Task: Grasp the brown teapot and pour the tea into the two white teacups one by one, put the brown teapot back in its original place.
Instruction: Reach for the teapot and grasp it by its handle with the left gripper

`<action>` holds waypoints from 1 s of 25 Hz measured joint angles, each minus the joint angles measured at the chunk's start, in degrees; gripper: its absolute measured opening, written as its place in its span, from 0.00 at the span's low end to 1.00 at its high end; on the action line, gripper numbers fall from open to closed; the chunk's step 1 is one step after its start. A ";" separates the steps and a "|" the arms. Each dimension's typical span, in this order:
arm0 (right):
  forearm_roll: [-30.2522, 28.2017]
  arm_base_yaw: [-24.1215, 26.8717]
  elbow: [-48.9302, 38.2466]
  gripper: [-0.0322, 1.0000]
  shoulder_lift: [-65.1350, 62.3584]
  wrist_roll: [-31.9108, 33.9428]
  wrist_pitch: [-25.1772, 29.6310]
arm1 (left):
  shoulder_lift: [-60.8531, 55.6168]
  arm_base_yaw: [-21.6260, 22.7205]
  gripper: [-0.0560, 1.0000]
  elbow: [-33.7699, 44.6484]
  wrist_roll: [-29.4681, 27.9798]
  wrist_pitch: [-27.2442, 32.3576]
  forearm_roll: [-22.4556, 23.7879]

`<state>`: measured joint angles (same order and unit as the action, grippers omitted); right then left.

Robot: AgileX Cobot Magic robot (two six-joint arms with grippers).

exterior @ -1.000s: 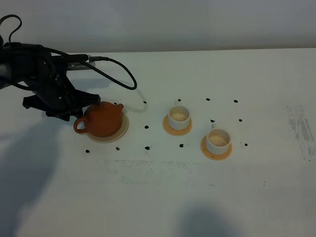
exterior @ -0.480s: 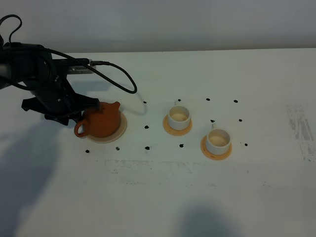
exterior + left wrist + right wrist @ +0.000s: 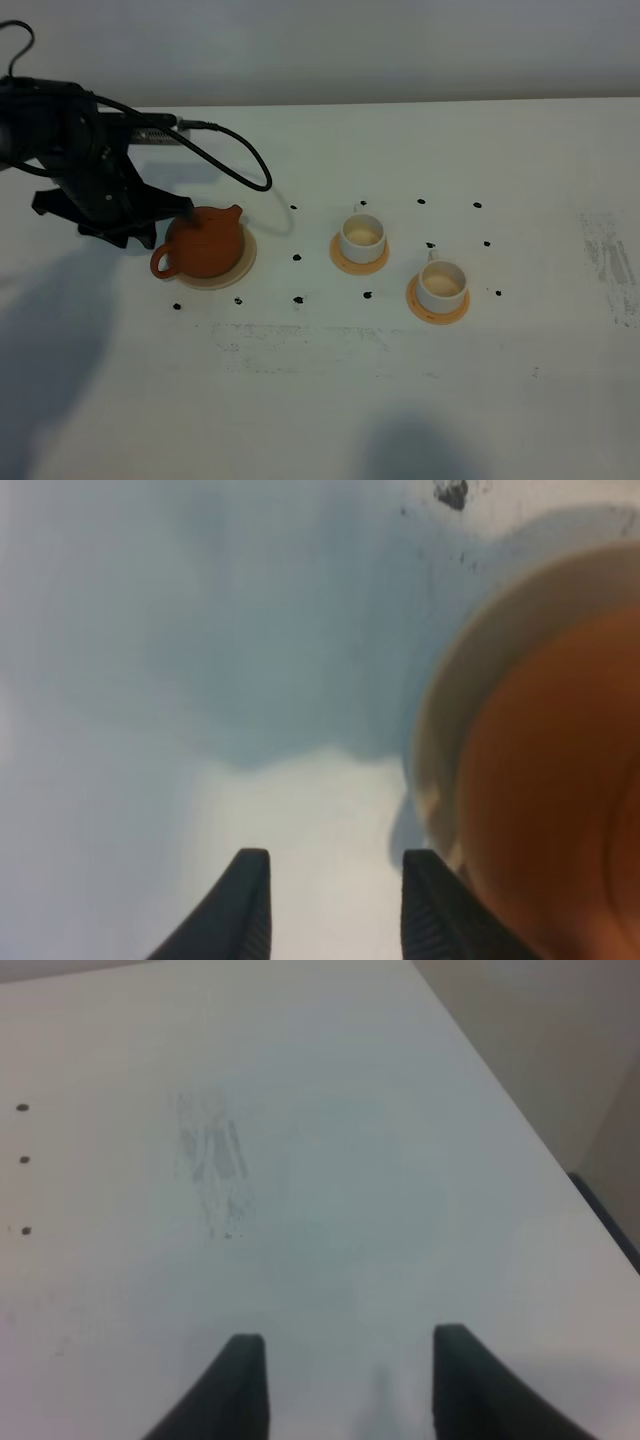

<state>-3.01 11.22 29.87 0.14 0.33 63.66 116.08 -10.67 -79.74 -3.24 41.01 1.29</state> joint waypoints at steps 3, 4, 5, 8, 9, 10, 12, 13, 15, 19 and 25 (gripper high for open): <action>0.00 0.00 0.00 0.42 0.00 0.00 0.00 | -3.09 0.02 0.34 0.00 4.67 3.70 1.23; 0.00 0.00 0.00 0.42 0.00 0.00 0.00 | -4.32 0.02 0.34 0.00 7.17 5.44 1.41; 0.00 0.00 0.00 0.42 0.00 0.00 0.00 | -5.65 0.02 0.34 0.00 10.13 7.04 1.56; 0.00 0.00 0.00 0.42 0.00 0.00 0.00 | -9.13 0.02 0.34 0.00 20.45 10.08 0.84; 0.00 0.00 0.00 0.42 0.00 0.00 0.00 | -9.91 0.02 0.34 0.00 24.23 10.69 -0.14; 0.00 0.00 0.00 0.42 0.00 0.00 0.00 | -10.33 0.02 0.34 0.00 27.21 11.10 -1.29; 0.00 0.00 0.00 0.42 0.00 0.00 0.00 | -10.44 0.02 0.34 0.00 33.31 11.62 -2.84; 0.00 0.00 0.00 0.42 0.00 -0.33 0.00 | -10.17 0.02 0.34 0.00 35.27 11.64 -3.21; 0.00 0.00 0.00 0.42 0.00 -0.33 0.00 | -9.44 0.02 0.34 0.00 38.38 11.43 -3.48; 0.00 0.00 0.00 0.42 0.00 0.00 0.00 | -7.53 0.02 0.34 0.00 39.70 9.40 -4.31; 0.00 0.00 0.00 0.42 0.00 -0.33 0.00 | -3.95 -0.28 0.34 0.00 40.99 7.93 -5.78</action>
<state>-3.01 11.22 29.87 0.14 0.00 63.66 112.13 -10.95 -79.74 37.74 48.94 -4.49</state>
